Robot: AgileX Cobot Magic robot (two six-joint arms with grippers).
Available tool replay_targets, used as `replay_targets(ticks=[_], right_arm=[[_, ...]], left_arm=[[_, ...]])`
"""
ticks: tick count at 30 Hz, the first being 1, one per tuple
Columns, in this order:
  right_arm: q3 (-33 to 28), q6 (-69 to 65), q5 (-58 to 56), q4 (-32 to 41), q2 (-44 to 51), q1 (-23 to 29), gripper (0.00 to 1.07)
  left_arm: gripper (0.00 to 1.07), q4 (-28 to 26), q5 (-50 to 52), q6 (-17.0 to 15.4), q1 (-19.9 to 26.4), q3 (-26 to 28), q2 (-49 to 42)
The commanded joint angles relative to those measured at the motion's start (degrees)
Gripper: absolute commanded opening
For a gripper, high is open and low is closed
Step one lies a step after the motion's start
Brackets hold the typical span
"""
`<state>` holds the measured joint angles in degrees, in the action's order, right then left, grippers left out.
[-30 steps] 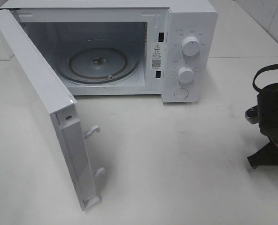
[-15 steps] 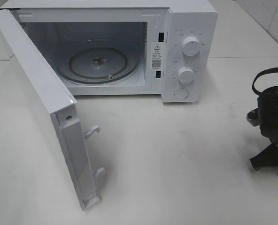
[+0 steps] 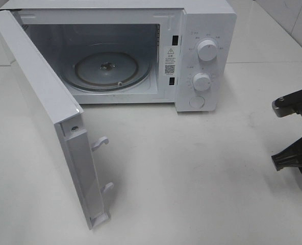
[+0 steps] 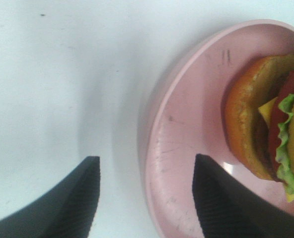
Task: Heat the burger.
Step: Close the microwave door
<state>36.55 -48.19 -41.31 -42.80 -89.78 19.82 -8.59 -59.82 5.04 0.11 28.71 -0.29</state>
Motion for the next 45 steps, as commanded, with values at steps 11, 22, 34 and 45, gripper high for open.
replay_targets(ticks=[11, 22, 34, 45], right_arm=[[0.2, 39.3, 2.7, 34.5, 18.7, -0.3, 0.68], [0.2, 49.9, -4.6, 50.9, 32.0, -0.3, 0.82], [0.2, 49.0, -9.7, 49.2, 49.3, -0.3, 0.79], [-1.4, 39.6, -12.1, 38.6, 68.9, -0.5, 0.78]], left_arm=[[1.01, -0.1, 0.5, 0.1, 0.3, -0.2, -1.1], [1.01, -0.1, 0.5, 0.1, 0.3, -0.2, -1.1], [1.01, -0.1, 0.5, 0.1, 0.3, -0.2, -1.1], [1.01, -0.1, 0.5, 0.1, 0.3, -0.2, -1.1]])
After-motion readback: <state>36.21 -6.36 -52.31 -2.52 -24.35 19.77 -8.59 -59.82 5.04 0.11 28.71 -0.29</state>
